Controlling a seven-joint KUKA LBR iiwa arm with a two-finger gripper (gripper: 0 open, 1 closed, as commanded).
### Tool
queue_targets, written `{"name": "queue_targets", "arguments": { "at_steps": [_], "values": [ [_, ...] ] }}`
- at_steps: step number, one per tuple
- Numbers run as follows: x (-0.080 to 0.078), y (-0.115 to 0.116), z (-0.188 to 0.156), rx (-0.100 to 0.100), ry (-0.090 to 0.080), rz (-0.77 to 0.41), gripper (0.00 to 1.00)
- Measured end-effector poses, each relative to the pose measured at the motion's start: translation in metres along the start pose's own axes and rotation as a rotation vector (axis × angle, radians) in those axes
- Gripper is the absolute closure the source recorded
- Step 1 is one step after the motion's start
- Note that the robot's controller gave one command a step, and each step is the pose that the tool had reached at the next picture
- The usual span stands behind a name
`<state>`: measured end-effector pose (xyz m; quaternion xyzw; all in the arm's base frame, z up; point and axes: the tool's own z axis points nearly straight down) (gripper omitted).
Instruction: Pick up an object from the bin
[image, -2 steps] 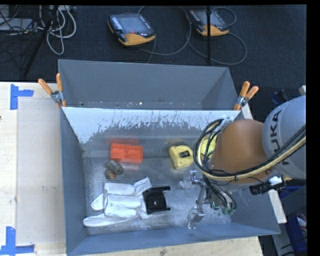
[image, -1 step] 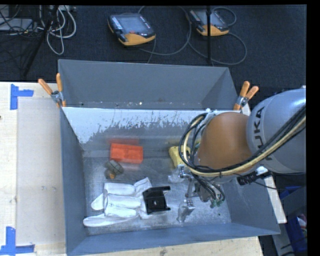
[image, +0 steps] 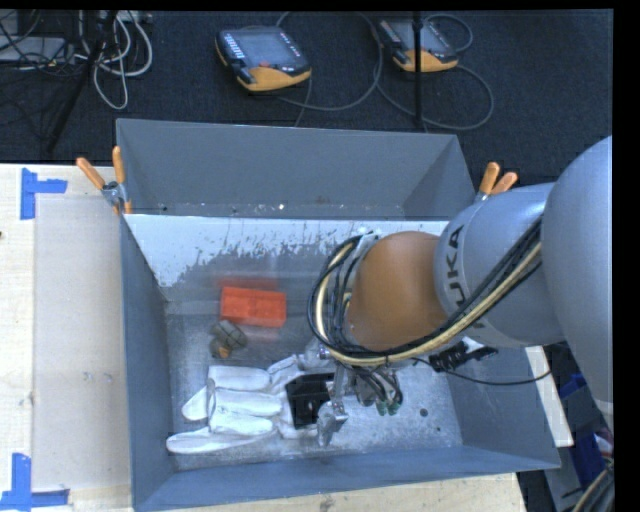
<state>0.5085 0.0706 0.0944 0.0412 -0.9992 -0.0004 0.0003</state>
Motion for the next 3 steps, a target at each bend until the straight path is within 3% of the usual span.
{"name": "queue_targets", "arguments": {
  "at_steps": [1, 2, 3],
  "values": [
    [-0.010, 0.011, 0.018, -0.001, -0.020, 0.039, 1.00],
    [-0.010, 0.011, 0.018, -0.001, -0.020, 0.039, 1.00],
    [0.007, -0.004, -0.168, 0.001, -0.002, -0.062, 1.00]
  ]
}}
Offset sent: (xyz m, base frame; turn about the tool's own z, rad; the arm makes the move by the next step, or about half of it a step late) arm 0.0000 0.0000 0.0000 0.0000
